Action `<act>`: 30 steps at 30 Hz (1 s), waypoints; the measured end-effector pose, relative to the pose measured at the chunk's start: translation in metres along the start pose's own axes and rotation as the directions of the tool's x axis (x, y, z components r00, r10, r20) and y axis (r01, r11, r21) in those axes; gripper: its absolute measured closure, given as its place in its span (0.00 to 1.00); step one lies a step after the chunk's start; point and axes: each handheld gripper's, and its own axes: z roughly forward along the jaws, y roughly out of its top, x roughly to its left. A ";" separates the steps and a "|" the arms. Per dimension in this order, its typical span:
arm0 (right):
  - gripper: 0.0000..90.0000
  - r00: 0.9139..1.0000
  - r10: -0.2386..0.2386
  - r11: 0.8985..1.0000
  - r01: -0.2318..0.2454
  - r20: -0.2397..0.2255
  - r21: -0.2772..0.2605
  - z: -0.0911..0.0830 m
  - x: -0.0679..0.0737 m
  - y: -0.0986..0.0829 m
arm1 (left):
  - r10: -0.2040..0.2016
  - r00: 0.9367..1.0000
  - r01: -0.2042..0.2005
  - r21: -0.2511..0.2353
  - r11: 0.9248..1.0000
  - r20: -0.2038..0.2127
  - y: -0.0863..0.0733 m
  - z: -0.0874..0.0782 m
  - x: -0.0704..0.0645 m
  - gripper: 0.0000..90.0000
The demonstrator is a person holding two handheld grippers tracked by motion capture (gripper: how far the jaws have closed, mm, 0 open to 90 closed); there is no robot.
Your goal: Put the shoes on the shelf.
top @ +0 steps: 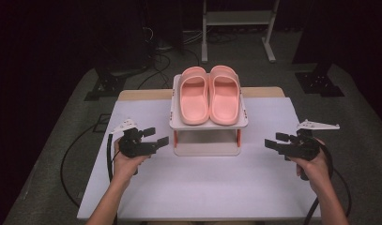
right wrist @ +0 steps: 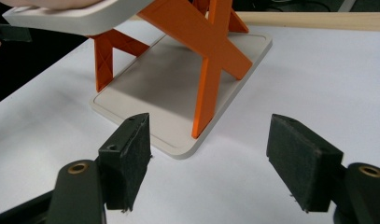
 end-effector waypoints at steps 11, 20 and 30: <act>0.33 1.000 0.013 1.000 -0.013 -0.010 0.010 -0.001 -0.001 -0.012 | -0.003 1.000 0.003 0.006 1.000 -0.003 -0.012 -0.001 0.000 0.15; 0.33 1.000 0.026 1.000 -0.026 -0.003 0.018 -0.003 -0.002 -0.027 | -0.004 1.000 0.004 0.004 1.000 0.004 -0.024 -0.003 -0.001 0.14; 0.33 0.999 0.049 0.998 -0.049 0.009 0.031 -0.011 -0.006 -0.051 | -0.048 0.999 0.049 -0.046 0.998 0.017 -0.042 -0.009 0.000 0.14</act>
